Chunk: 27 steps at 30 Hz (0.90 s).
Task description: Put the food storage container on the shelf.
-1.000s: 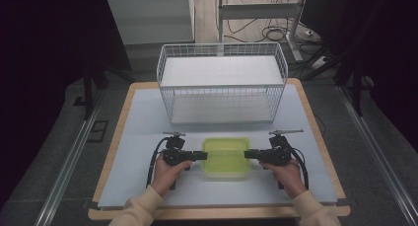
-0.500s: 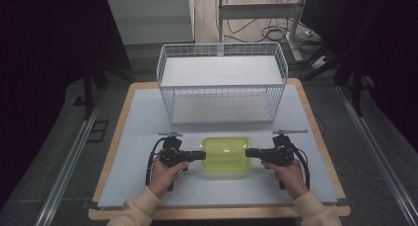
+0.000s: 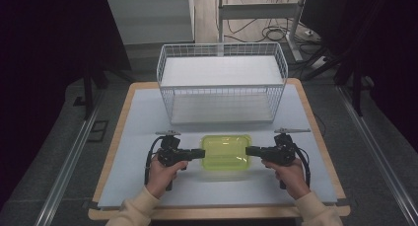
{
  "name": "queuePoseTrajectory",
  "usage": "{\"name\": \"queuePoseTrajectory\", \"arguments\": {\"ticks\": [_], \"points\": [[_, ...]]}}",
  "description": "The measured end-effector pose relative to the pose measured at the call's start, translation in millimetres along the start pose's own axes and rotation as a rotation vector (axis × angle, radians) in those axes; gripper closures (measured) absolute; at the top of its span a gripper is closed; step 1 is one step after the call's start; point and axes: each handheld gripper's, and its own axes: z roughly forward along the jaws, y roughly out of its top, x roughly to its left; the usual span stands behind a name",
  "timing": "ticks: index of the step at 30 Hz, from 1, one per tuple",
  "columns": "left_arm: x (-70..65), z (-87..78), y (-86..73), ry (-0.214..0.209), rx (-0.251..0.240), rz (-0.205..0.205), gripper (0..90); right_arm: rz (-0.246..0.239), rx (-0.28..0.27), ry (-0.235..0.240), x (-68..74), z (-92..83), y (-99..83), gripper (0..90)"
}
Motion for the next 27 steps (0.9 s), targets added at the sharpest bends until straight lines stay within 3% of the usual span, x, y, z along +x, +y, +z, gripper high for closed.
{"name": "queuePoseTrajectory", "arguments": {"ticks": [9,12,27], "points": [[-11.6,-12.7,5.6,0.005,-0.029,0.047,80.4,-0.03,-0.036,0.004,10.3,-5.6,3.8,80.5],[-13.6,-15.5,7.1,0.001,-0.036,0.053,80.3,-0.055,-0.053,0.002,15.6,-8.4,7.5,80.5],[-18.8,-25.6,20.1,-0.021,-0.059,0.067,80.3,-0.084,-0.084,0.008,25.5,-15.5,19.5,80.5]]}}
